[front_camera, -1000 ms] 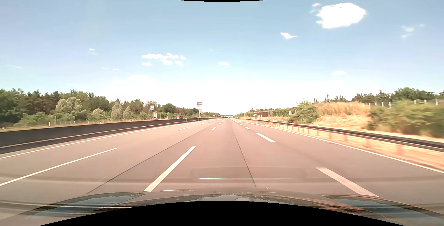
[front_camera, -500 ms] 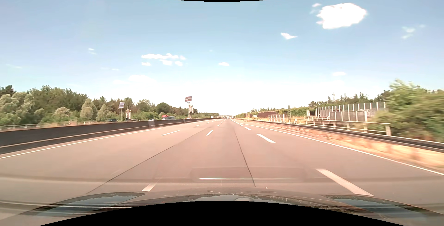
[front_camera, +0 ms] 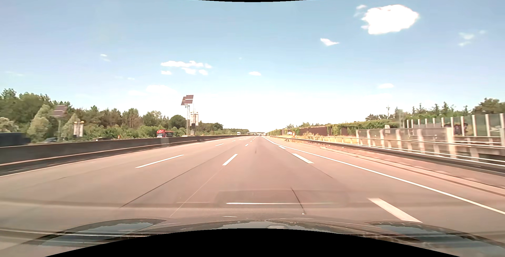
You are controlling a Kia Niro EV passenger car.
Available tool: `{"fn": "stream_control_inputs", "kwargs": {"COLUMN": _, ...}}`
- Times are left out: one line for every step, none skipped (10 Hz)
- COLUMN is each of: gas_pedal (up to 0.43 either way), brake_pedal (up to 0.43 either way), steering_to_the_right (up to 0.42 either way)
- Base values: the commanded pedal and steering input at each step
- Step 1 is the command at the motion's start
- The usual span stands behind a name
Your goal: Follow the waypoints while adhering to traffic rules and regulations
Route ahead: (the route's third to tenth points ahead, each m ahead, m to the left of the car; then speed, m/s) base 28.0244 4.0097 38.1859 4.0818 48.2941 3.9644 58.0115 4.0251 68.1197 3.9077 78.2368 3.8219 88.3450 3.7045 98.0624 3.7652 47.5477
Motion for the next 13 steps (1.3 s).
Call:
{"fn": "stream_control_inputs", "kwargs": {"gas_pedal": 0.591, "brake_pedal": 0.000, "steering_to_the_right": 0.001}}
{"fn": "stream_control_inputs", "kwargs": {"gas_pedal": 0.591, "brake_pedal": 0.000, "steering_to_the_right": 0.001}}
{"fn": "stream_control_inputs", "kwargs": {"gas_pedal": 0.591, "brake_pedal": 0.000, "steering_to_the_right": 0.001}}
{"fn": "stream_control_inputs", "kwargs": {"gas_pedal": 0.591, "brake_pedal": 0.000, "steering_to_the_right": 0.001}}
{"fn": "stream_control_inputs", "kwargs": {"gas_pedal": 0.591, "brake_pedal": 0.000, "steering_to_the_right": 0.000}}
{"fn": "stream_control_inputs", "kwargs": {"gas_pedal": 0.591, "brake_pedal": 0.000, "steering_to_the_right": 0.000}}
{"fn": "stream_control_inputs", "kwargs": {"gas_pedal": 0.591, "brake_pedal": 0.000, "steering_to_the_right": 0.000}}
{"fn": "stream_control_inputs", "kwargs": {"gas_pedal": 0.591, "brake_pedal": 0.000, "steering_to_the_right": -0.001}}
{"fn": "stream_control_inputs", "kwargs": {"gas_pedal": 0.591, "brake_pedal": 0.000, "steering_to_the_right": -0.001}}
{"fn": "stream_control_inputs", "kwargs": {"gas_pedal": 0.591, "brake_pedal": 0.000, "steering_to_the_right": -0.001}}
{"fn": "stream_control_inputs", "kwargs": {"gas_pedal": 0.591, "brake_pedal": 0.000, "steering_to_the_right": -0.001}}
{"fn": "stream_control_inputs", "kwargs": {"gas_pedal": 0.591, "brake_pedal": 0.000, "steering_to_the_right": -0.001}}
{"fn": "stream_control_inputs", "kwargs": {"gas_pedal": 0.591, "brake_pedal": 0.000, "steering_to_the_right": -0.001}}
